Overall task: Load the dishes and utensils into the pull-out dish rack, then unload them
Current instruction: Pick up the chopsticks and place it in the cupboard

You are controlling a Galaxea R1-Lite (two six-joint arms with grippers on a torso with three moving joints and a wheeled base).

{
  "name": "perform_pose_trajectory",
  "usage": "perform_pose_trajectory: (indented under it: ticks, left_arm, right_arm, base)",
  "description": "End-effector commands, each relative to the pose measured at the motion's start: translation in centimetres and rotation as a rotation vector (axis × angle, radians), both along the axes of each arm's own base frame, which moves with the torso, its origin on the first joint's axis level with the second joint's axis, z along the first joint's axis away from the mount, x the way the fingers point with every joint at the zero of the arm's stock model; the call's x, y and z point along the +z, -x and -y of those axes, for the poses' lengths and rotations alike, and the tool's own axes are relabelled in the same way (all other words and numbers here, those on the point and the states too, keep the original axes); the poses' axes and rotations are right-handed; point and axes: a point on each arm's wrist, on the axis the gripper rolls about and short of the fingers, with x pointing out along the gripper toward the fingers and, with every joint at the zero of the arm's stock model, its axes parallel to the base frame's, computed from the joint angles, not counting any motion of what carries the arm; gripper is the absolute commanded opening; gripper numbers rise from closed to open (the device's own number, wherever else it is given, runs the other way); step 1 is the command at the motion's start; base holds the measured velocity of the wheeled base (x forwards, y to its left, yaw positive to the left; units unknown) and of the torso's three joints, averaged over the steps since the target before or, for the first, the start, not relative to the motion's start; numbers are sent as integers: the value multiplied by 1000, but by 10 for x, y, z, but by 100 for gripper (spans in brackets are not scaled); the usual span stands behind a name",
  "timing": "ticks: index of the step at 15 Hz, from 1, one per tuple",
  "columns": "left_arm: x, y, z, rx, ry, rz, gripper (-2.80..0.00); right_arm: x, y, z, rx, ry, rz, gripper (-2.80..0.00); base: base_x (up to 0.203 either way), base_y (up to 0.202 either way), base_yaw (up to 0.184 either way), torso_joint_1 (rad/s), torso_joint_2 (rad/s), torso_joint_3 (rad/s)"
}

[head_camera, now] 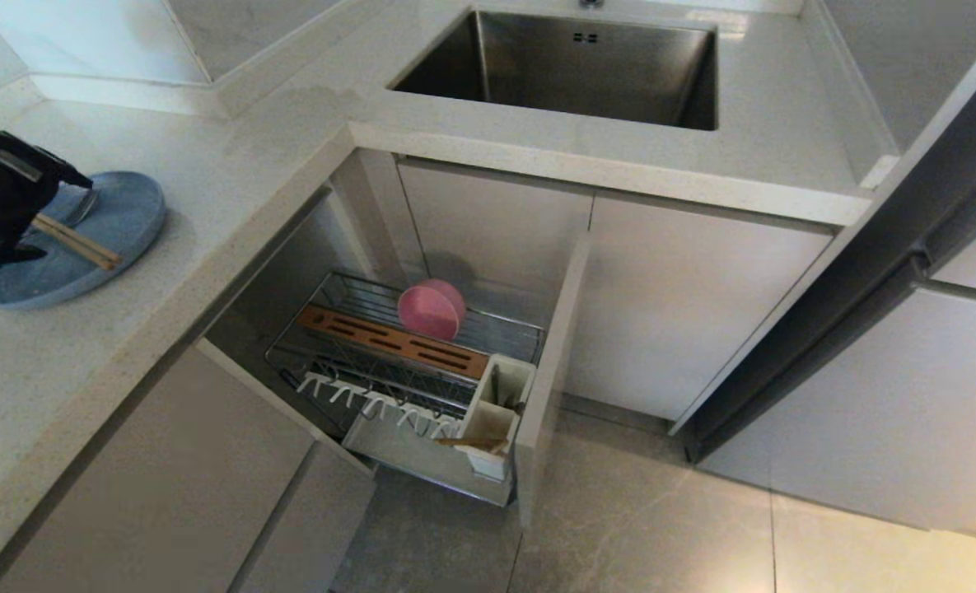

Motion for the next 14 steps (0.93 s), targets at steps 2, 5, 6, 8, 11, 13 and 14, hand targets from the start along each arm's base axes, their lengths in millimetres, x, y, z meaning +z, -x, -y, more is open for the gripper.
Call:
perform_pose_trajectory:
  ticks: [2, 5, 6, 8, 11, 13, 14]
  left_arm:
    - [-6, -9, -4, 3, 11, -15, 0]
    - [-8, -14, -5, 0, 13, -19, 0]
    - [-8, -16, -6, 0, 12, -20, 0]
    - [-10, -18, -7, 1, 14, -25, 0]
    - [-12, -20, -7, -7, 18, -29, 0]
    - [-13, -20, -7, -9, 20, -32, 0]
    - [-14, -21, -7, -10, 22, -36, 0]
  right_arm:
    - [-2, -1, 0, 1, 0, -7, -280]
    - [-2, -1, 0, 1, 0, -7, -280]
    - [-2, -1, 0, 1, 0, -8, -280]
    - [-2, -1, 0, 1, 0, -7, -280]
    - [-2, -1, 0, 0, 0, -7, -280]
    - [-2, -1, 0, 1, 0, -8, -280]
    - [-2, -1, 0, 1, 0, -8, -280]
  base:
    - [0, 0, 0, 0, 0, 0]
    - [0, 0, 0, 0, 0, 0]
    - [0, 0, 0, 0, 0, 0]
    - [0, 0, 0, 0, 0, 0]
    - [0, 0, 0, 0, 0, 0]
    - [0, 0, 0, 0, 0, 0]
    - [0, 0, 0, 0, 0, 0]
